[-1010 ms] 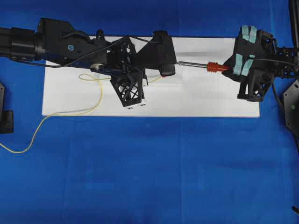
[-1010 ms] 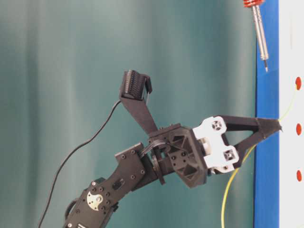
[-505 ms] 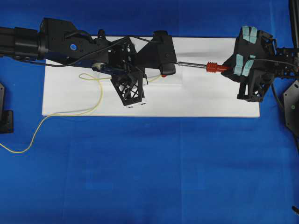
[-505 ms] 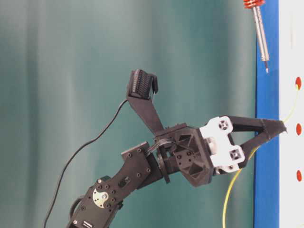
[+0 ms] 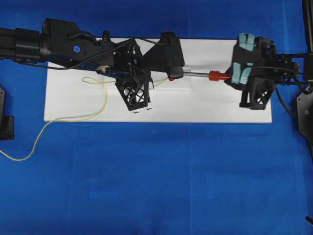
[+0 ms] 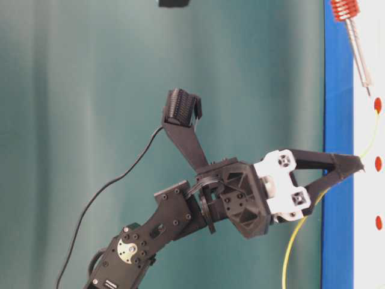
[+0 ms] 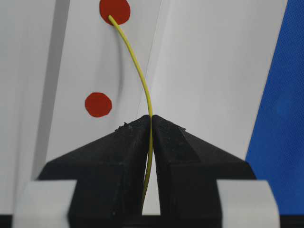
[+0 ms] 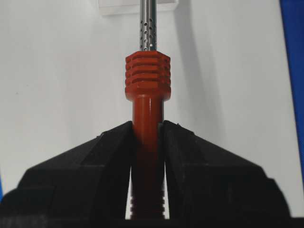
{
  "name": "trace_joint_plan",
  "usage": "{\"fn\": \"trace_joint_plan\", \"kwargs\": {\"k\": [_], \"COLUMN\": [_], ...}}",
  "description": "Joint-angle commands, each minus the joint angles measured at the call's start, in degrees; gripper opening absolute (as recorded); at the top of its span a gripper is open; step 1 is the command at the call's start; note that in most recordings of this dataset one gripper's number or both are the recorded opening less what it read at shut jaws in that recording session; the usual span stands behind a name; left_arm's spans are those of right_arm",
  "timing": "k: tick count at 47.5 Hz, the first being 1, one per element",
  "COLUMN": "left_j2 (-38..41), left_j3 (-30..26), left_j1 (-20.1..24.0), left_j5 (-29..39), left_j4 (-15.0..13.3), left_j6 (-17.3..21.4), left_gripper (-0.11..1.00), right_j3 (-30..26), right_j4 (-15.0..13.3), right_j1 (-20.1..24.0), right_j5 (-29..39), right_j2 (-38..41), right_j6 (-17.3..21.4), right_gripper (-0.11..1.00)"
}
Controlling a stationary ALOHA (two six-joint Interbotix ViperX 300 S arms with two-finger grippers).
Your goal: Touch the tip of the soldering iron to the tip of the solder at the mark.
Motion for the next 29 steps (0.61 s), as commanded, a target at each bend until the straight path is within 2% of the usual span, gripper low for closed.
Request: {"fn": "trace_joint_plan", "kwargs": {"k": [1,29], "left_j2": [-1.1,-0.6], "left_j3": [-1.3,-2.2], "left_j1": [-0.1,-0.7], "left_j5": [-0.2,0.9], "left_j4": [0.2,0.1], "left_j6": [-0.1,-0.1], "left_gripper": [0.03,0.03], "right_j3": [-1.8,-1.9], "right_j4": [0.0,0.0], "right_j1": [0.1,1.5], "right_j5": [-1.1,-1.1], "right_j2": [0.5,1.4], "right_j6": [0.1,0.0], "right_gripper": [0.08,0.08]}}
